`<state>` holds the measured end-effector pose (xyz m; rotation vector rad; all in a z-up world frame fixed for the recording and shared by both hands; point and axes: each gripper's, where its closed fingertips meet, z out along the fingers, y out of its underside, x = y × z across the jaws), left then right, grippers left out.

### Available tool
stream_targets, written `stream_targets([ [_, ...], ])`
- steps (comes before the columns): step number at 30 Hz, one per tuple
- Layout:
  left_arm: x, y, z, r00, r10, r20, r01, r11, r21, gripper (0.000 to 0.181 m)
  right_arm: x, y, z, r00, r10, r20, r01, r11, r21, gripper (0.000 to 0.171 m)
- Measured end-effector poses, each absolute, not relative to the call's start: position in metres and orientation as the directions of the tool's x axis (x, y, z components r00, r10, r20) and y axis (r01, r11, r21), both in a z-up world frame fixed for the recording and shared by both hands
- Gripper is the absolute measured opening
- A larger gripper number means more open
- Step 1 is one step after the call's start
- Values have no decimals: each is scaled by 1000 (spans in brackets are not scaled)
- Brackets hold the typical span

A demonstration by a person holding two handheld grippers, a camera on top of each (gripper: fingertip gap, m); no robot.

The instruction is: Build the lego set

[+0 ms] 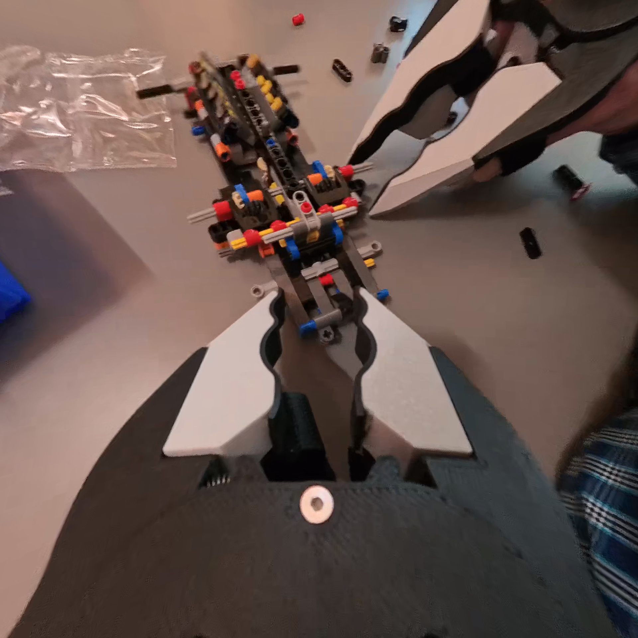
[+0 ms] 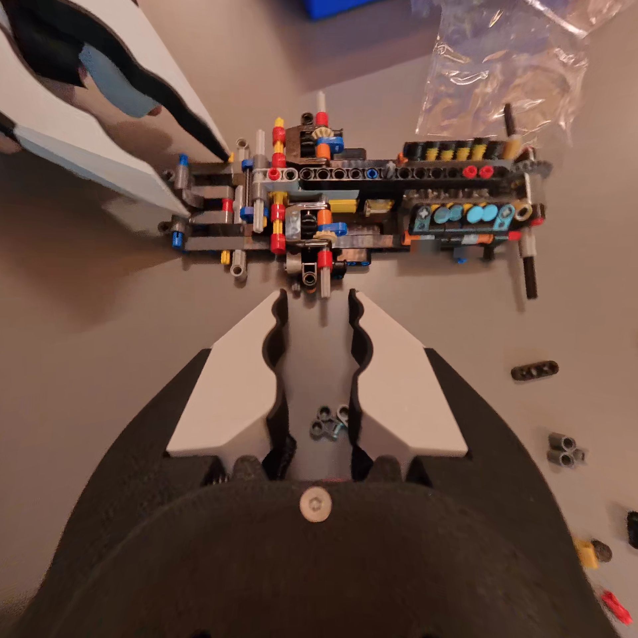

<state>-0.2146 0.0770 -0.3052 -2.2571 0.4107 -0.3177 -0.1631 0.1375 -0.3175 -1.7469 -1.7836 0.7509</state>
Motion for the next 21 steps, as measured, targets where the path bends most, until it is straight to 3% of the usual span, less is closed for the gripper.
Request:
stream_targets([
  [5, -208, 70, -288, 877, -454, 159, -158, -584, -797, 42, -155, 139, -302, -31, 999, -41, 662, -10, -749, 36],
  [8, -241, 81, -279, 916, -388, 101, -148, -560, -815, 43, -148, 146, -298, -10, 1000, -23, 670, -10, -742, 37],
  [12, -271, 96, -282, 934, -356, 39, -181, -565, -805, 35, -146, 150, -297, 1, 1000, 8, 679, 6, -734, 25],
  [17, -257, 107, -291, 894, -447, 25, -261, -567, -781, 49, -151, 140, -304, -2, 1000, 22, 694, 17, -720, 28],
  [21, -243, 107, -302, 850, -498, 173, -207, -617, -760, 60, -157, 143, -308, 13, 999, 51, 701, 28, -713, 21],
])
